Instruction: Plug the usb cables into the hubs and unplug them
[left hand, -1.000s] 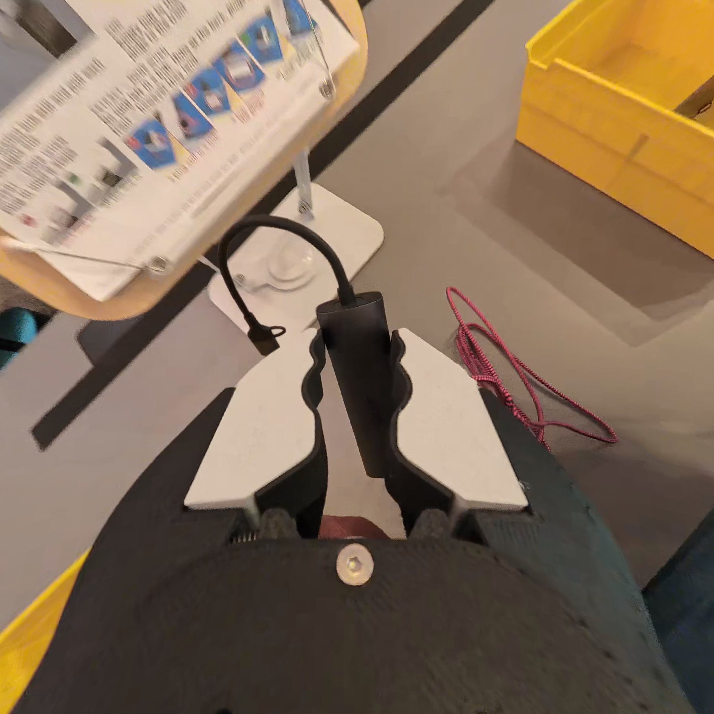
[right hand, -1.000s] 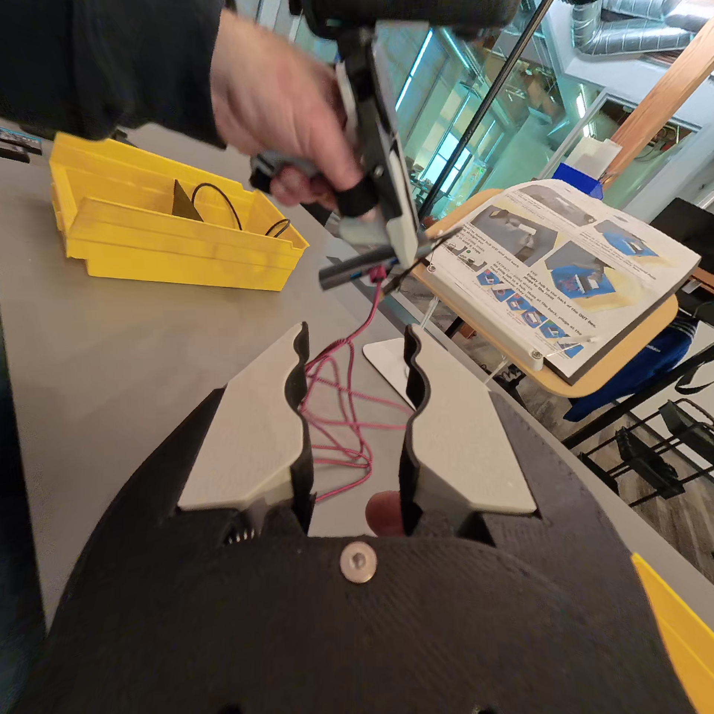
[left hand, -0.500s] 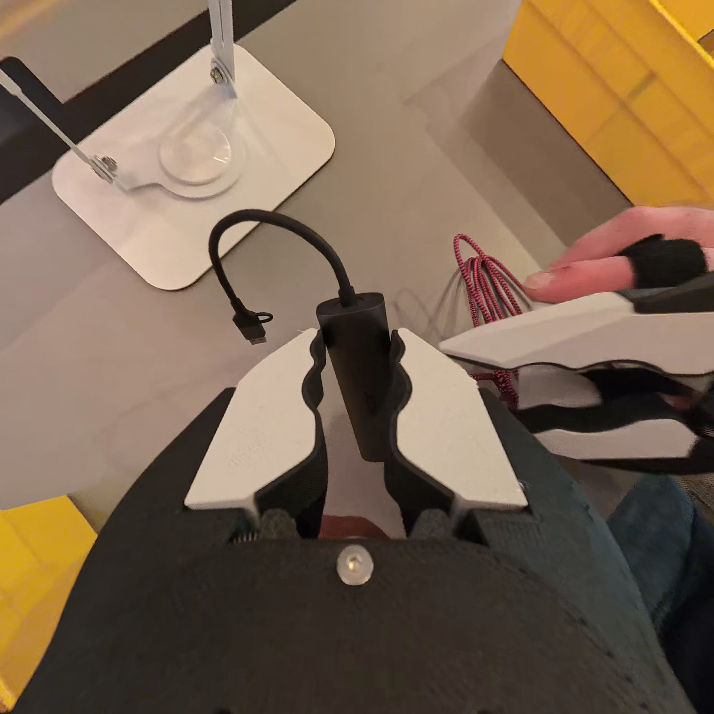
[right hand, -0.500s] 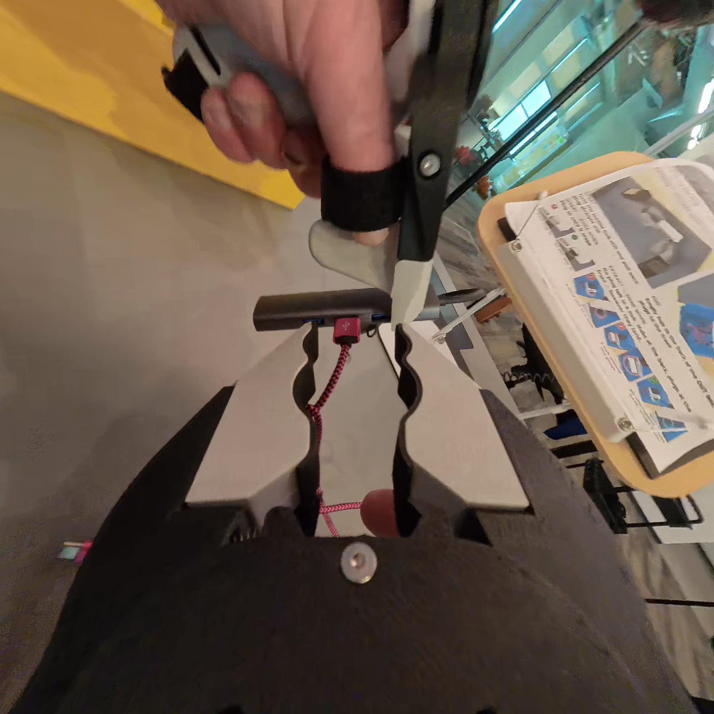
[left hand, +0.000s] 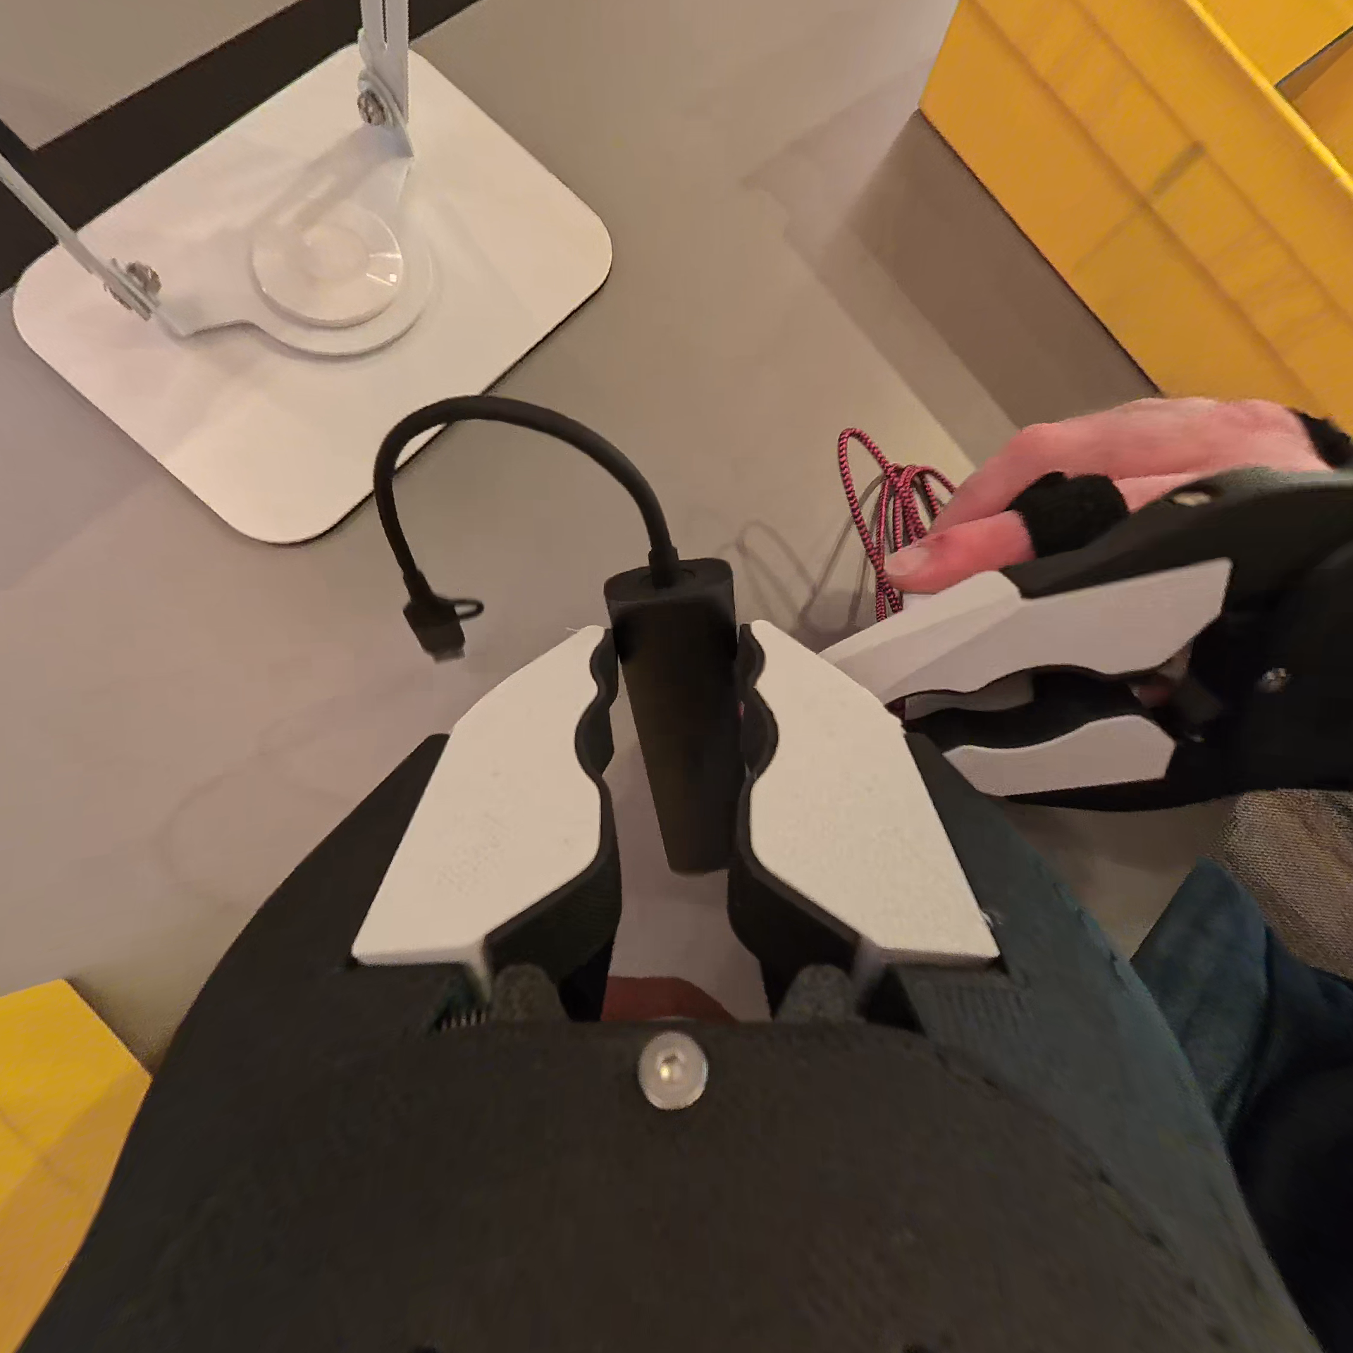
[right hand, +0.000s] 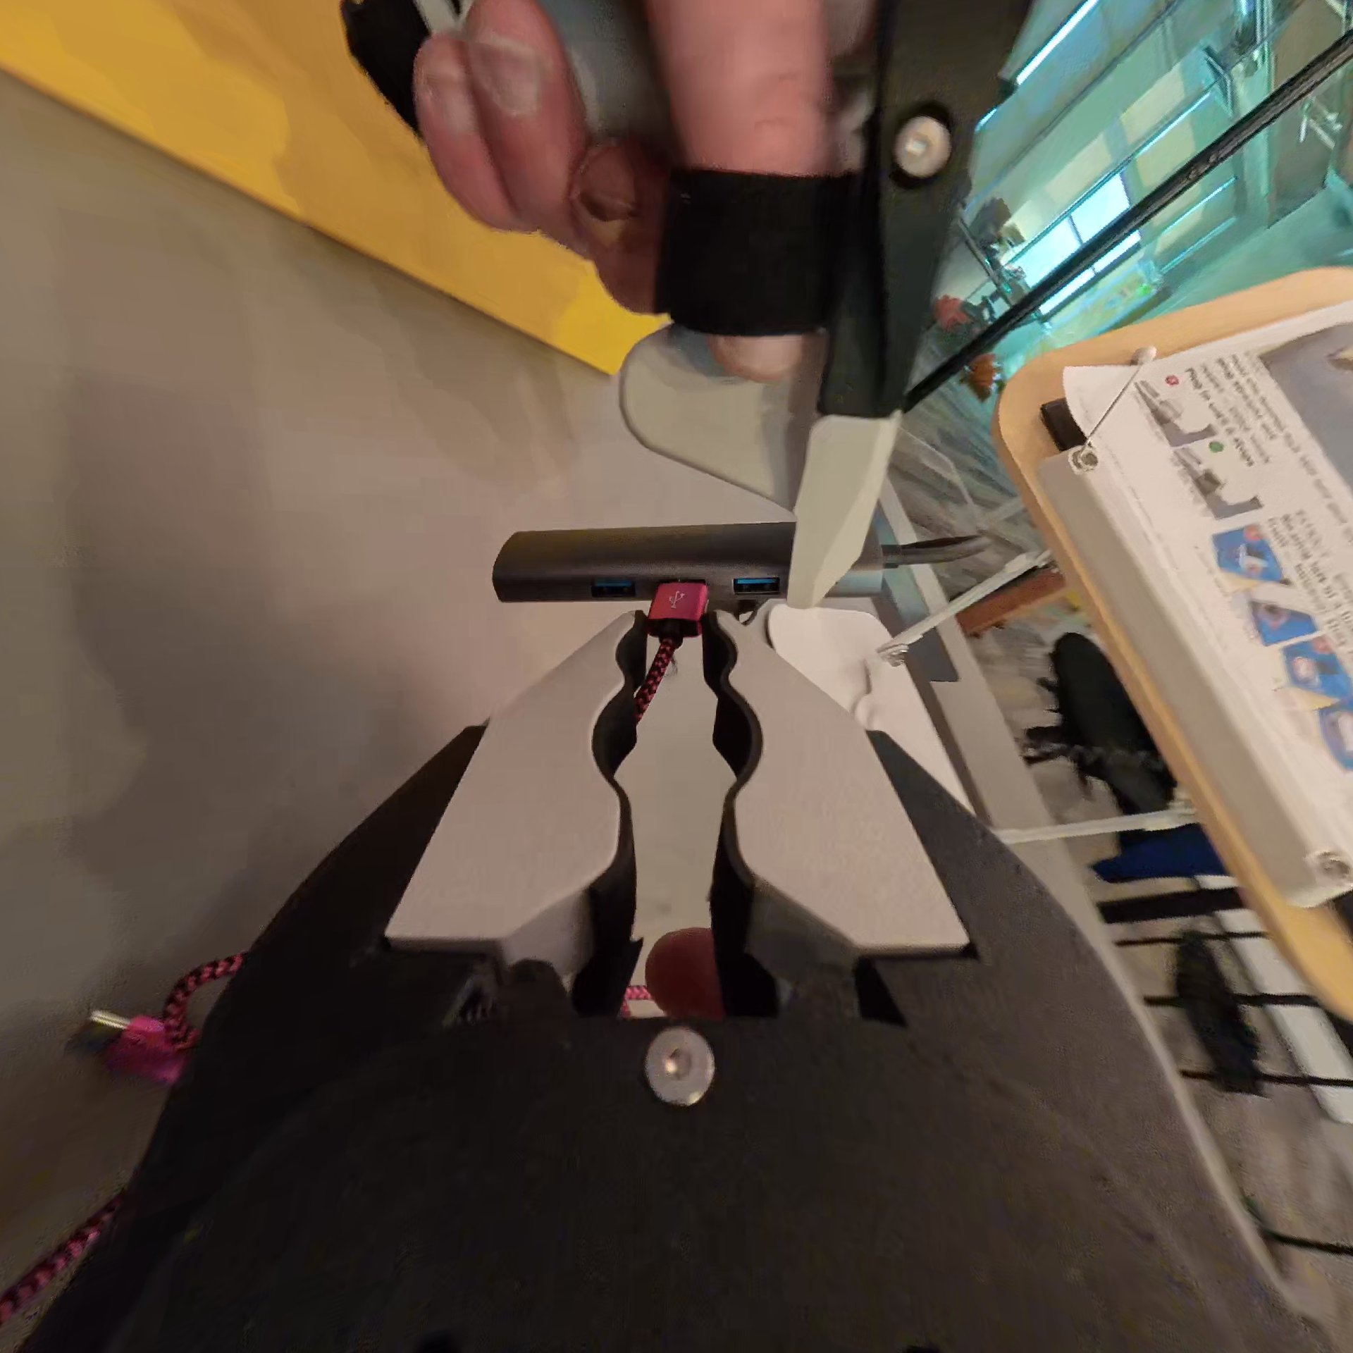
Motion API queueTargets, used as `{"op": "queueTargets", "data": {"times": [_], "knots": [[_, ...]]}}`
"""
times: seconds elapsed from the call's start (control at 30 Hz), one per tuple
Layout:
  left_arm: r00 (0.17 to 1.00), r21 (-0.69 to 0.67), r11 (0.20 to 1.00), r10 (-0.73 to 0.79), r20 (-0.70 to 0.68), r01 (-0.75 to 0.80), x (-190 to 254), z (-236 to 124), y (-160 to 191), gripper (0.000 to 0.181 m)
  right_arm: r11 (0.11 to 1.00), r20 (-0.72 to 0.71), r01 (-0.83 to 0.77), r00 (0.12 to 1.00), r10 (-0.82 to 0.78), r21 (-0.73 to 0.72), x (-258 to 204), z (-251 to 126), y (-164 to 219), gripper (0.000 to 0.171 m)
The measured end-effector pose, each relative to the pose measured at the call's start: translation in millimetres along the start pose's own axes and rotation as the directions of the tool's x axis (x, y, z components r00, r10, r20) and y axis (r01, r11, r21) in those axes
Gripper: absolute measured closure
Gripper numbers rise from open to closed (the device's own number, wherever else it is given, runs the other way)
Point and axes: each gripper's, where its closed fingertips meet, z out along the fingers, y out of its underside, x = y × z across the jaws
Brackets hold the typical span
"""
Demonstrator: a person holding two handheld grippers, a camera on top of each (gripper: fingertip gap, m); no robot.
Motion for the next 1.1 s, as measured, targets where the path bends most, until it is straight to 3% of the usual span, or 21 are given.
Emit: {"op": "queueTargets", "data": {"times": [0.07, 0.17, 0.23, 0.37, 0.6, 0.77, 0.97, 1.1], "knots": [[0.999, 0.048, 0.998, 0.051, -0.011, -0.051, 4.1, -4.8, -5.0, 0.146, 0.992, 0.038, -0.104, 0.994, 0.101, 0.067, 3.5, -4.5, -2.5, 0.158], [0.976, 0.133, 0.968, 0.203, 0.079, -0.213, 8.8, -25.6, -14.0, 0.125, 0.950, 0.140, -0.272, 0.958, 0.252, 0.151, 7.0, -14.0, -2.4, 0.158], [0.944, 0.171, 0.931, 0.304, 0.127, -0.323, 16.6, -40.3, -14.8, 0.120, 0.905, 0.207, -0.380, 0.917, 0.342, 0.188, 10.6, -20.5, -0.4, 0.158], [0.923, 0.271, 0.883, 0.375, 0.088, -0.384, 35.3, -59.5, -8.8, 0.102, 0.785, 0.365, -0.553, 0.817, 0.446, 0.280, 17.7, -37.9, -8.9, 0.158], [0.913, 0.402, 0.854, 0.397, -0.097, -0.329, 66.2, -59.9, 5.0, 0.066, 0.624, 0.556, -0.686, 0.705, 0.440, 0.375, 26.7, -66.9, -25.6, 0.158], [0.886, 0.492, 0.803, 0.447, -0.127, -0.335, 82.5, -51.4, 0.5, 0.042, 0.590, 0.677, -0.727, 0.632, 0.376, 0.351, 17.9, -81.1, -34.3, 0.158], [0.883, 0.533, 0.811, 0.412, -0.225, -0.242, 92.9, -42.6, 1.2, 0.043, 0.592, 0.746, -0.742, 0.579, 0.331, 0.313, 4.9, -84.8, -37.4, 0.158], [0.872, 0.560, 0.807, 0.398, -0.284, -0.186, 99.5, -43.3, 3.8, 0.056, 0.581, 0.757, -0.751, 0.567, 0.324, 0.314, 3.5, -85.2, -37.5, 0.158]]}}
